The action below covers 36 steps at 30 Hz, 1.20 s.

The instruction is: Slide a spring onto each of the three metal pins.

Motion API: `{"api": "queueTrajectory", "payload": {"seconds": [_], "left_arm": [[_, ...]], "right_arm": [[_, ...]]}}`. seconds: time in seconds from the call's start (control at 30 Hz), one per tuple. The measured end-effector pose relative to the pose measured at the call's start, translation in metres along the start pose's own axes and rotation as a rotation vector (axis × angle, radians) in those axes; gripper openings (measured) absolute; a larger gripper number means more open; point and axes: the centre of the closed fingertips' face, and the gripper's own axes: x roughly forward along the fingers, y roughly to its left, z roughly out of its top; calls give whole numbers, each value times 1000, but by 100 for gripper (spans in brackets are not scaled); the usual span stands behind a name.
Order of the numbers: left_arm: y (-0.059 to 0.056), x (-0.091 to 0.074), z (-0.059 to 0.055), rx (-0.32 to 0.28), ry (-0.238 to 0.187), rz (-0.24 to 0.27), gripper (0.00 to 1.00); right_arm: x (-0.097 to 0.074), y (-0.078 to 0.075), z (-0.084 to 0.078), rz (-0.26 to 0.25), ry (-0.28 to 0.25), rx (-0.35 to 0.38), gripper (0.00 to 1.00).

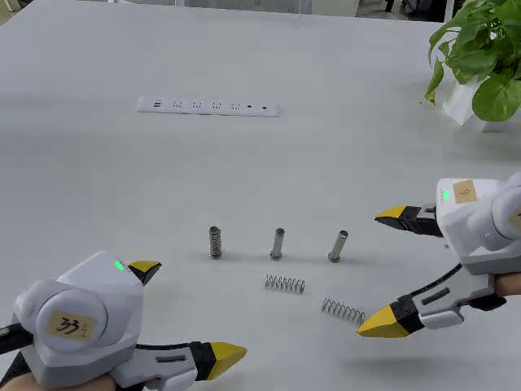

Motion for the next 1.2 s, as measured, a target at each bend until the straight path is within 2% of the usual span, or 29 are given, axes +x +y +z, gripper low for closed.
{"api": "queueTrajectory", "payload": {"seconds": [0.3, 0.57, 0.87, 1.07, 1.2], "left_arm": [[-1, 1, -1, -4, 5, -12, 93], [-13, 5, 2, 19, -1, -78, 91], [-26, 20, 12, 88, -7, -142, 80], [-35, 39, 17, 177, -2, -176, 66], [-38, 52, 15, 198, 13, -190, 60]], "right_arm": [[-12, 9, -11, -24, -26, 69, 100], [-16, 13, -12, -39, -62, 115, 100], [-18, 19, -15, -42, -88, 156, 99], [-21, 20, -18, -48, -104, 174, 99], [-22, 23, -18, -55, -112, 184, 99]]}}
